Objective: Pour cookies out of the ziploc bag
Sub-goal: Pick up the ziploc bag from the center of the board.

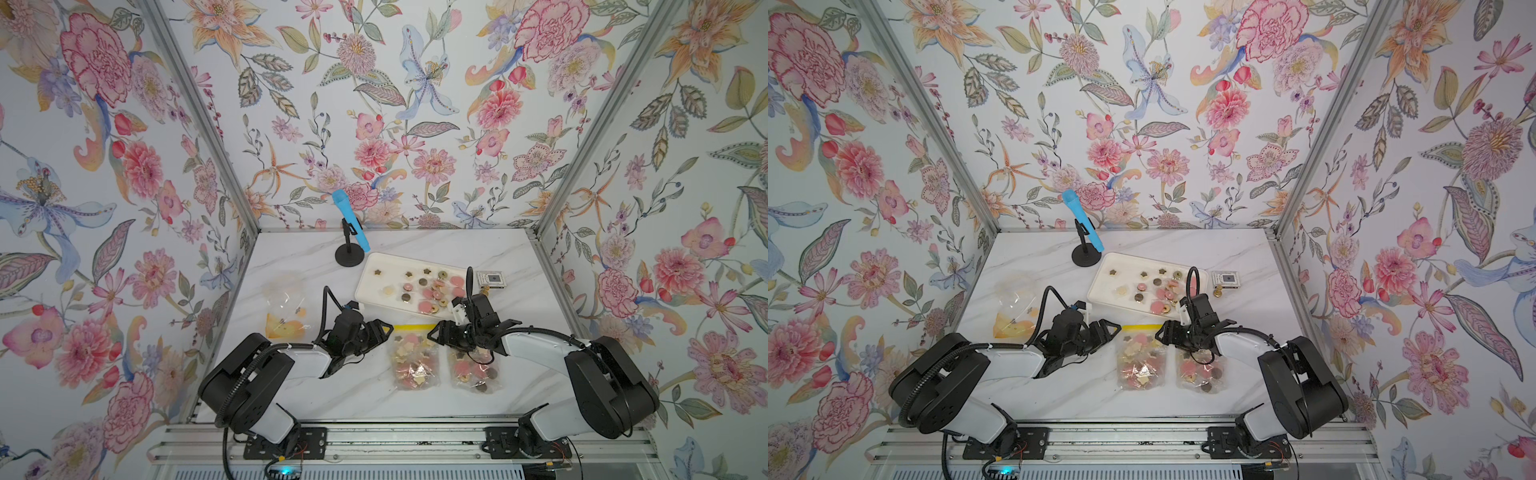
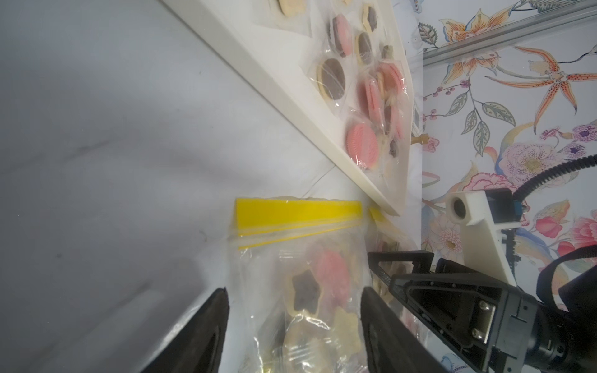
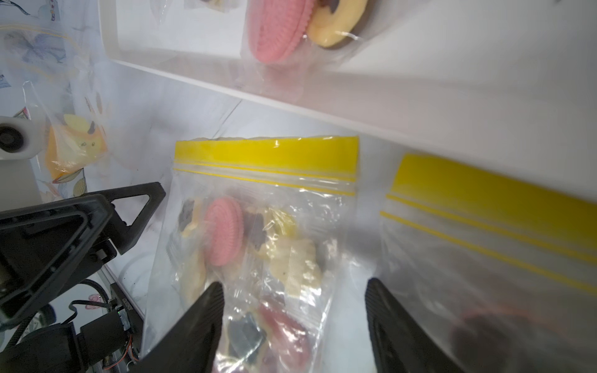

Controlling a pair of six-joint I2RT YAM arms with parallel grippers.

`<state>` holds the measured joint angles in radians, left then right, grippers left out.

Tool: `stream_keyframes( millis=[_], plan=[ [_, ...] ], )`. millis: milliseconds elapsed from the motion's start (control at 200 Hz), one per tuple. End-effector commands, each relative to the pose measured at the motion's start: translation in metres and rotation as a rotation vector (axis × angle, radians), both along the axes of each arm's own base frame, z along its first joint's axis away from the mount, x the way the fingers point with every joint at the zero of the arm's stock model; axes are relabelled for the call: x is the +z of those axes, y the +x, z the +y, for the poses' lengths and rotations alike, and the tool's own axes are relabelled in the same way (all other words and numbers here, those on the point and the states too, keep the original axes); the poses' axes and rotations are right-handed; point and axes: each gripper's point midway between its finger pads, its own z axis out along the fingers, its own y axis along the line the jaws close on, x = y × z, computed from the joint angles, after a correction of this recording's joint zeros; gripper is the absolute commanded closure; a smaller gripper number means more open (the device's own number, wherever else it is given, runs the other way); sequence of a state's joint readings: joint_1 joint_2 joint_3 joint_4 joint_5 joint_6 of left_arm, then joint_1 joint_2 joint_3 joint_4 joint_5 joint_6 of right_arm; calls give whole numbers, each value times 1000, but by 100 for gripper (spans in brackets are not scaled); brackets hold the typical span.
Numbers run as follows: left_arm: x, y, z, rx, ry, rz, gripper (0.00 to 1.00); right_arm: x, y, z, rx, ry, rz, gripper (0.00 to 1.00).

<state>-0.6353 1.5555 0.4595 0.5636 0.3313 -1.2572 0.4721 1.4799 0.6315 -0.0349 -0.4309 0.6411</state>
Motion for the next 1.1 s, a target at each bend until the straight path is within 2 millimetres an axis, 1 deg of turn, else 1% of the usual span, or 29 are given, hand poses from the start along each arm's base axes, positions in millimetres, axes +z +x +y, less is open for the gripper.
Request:
stream_keyframes(
  millis=[0, 170, 320, 590, 675, 791, 901, 951, 1091],
  plan=[
    [-8, 3, -8, -13, 8, 14, 34, 0, 0, 5, 2, 20, -3, 31],
    [-18, 5, -14, -21, -9, 35, 39, -2, 2, 5, 3, 14, -6, 31],
    [-26, 6, -14, -14, -10, 49, 42, -3, 2, 5, 2, 15, -11, 31],
    [-30, 7, -16, -8, -33, 51, 61, -5, 3, 7, 7, 25, -12, 32],
    [-28, 8, -18, -7, -44, 46, 71, -5, 4, 8, 10, 30, -14, 32],
    [-22, 12, -19, -6, -46, 20, 79, -3, 4, 9, 17, 38, -23, 32],
    [-13, 18, -21, -18, -30, -22, 94, 1, 3, 9, 30, 41, -40, 32],
    [-9, 21, -23, -23, -27, -42, 99, 3, 3, 9, 31, 43, -48, 32],
    [2, 28, -29, -53, -16, -83, 100, 13, 4, 6, 36, 50, -81, 32]
  ],
)
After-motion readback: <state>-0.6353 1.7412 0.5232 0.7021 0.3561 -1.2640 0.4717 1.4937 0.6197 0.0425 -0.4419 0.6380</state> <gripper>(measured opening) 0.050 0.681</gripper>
